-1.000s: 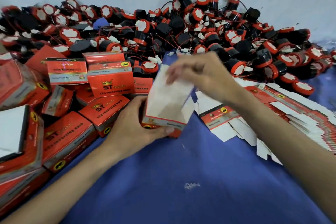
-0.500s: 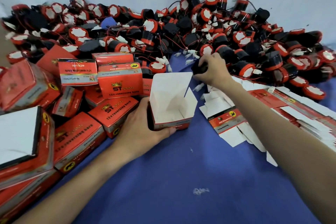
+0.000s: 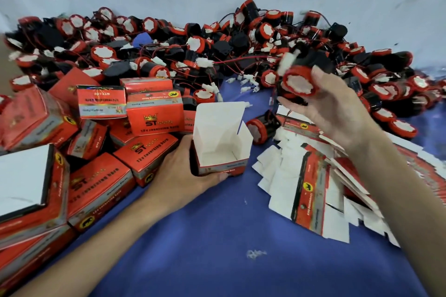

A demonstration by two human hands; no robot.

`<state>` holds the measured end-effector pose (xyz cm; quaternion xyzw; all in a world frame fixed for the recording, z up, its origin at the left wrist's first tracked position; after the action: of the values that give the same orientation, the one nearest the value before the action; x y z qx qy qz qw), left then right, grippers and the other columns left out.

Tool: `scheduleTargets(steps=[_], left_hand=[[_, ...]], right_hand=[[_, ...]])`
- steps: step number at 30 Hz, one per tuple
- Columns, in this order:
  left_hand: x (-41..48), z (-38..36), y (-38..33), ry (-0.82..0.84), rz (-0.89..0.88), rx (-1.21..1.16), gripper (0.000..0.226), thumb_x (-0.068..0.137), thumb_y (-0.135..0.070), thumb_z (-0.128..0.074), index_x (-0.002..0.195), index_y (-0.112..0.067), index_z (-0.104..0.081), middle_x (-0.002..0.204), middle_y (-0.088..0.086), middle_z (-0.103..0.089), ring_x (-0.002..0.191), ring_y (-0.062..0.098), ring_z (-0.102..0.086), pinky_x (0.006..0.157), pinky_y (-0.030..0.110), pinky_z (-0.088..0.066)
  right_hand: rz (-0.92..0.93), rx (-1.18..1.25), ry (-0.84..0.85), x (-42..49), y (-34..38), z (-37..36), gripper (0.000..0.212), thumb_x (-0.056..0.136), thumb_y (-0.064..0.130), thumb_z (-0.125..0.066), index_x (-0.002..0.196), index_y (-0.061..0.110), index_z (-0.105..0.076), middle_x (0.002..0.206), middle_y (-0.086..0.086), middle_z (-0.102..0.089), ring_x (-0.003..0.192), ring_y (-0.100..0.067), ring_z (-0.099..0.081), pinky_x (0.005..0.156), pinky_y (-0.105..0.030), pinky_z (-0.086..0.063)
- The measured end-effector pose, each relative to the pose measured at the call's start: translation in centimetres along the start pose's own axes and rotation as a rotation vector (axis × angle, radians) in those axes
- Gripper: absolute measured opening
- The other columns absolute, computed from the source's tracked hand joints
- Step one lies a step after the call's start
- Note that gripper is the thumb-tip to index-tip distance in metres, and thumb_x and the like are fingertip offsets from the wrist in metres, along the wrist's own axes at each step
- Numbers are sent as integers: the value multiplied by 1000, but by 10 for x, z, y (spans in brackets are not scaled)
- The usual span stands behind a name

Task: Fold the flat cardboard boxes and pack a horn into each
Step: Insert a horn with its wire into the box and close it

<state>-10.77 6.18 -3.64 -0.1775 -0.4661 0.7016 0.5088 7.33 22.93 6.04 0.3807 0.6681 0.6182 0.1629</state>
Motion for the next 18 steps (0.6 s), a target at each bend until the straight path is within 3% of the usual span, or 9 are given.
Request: scheduleTargets(steps=[1,4,7,10,12,14,16,18], left_hand=[[0,0,0,-2,3,-2,64,62,-35,-86,107,-43,-40,103,-33,-53,92,-24,-48,72,-2,-39],[0,0,1,-1,11,-7,65,63,-35,-86,109,-41,-42,104,-32,-53,93,-19,-51,70,-1,-40],[0,0,2,-3,10,-5,65,64,-32,-87,113,-34,-44,103,-30,-55,93,-18,-50,70,0,-40],[0,0,2,11,7,-8,65,65,-31,-87,114,-32,-45,103,-28,-56,93,-20,-50,71,0,-40],[-1,0,1,18,6,-14,65,65,-30,-87,115,-33,-45,103,-30,-55,92,-25,-48,71,-1,-39],[-2,0,1,20,11,-19,65,65,-30,-87,115,-33,-45,104,-29,-56,93,-27,-47,72,-1,-39],[-2,0,0,23,16,-18,66,65,-30,-86,116,-34,-44,105,-29,-56,94,-26,-48,73,0,-40],[-1,0,0,23,15,-17,66,65,-30,-86,116,-34,-44,104,-29,-56,94,-26,-48,73,0,-41]], right_hand=[[4,-135,28,-1,7,-2,32,85,34,-64,113,17,-62,108,-3,-64,112,-16,-61,97,-39,-50],[82,-386,130,-5,30,-11,49,75,37,-73,120,27,-58,113,9,-67,112,-11,-61,89,-23,-48],[168,-319,331,-13,38,-27,62,63,9,-72,121,18,-53,119,3,-62,115,-15,-57,90,-23,-47],[132,-17,417,-17,29,-43,66,52,-7,-57,116,6,-50,112,-8,-64,113,-25,-57,95,-34,-47],[66,213,399,-17,19,-46,57,52,-3,-66,109,4,-60,107,-15,-67,108,-33,-61,93,-41,-51],[-33,288,298,-15,8,-48,56,58,22,-86,107,5,-63,103,-17,-70,97,-34,-68,79,-37,-58],[-124,175,196,-12,-4,-47,43,80,45,-70,107,13,-62,100,-13,-70,77,-24,-72,59,-23,-57],[-183,153,119,-10,-13,-46,46,92,54,-45,110,15,-59,104,-15,-61,53,-13,-62,41,-15,-47]])
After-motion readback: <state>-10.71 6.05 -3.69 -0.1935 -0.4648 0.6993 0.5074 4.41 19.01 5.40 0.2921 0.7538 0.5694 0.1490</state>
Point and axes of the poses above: each hand's wrist, its own x-axis towards the middle knuckle, its own z-axis out of the back of the hand, y = z × x, the point moved 5 cm from there along x, towards the middle knuckle
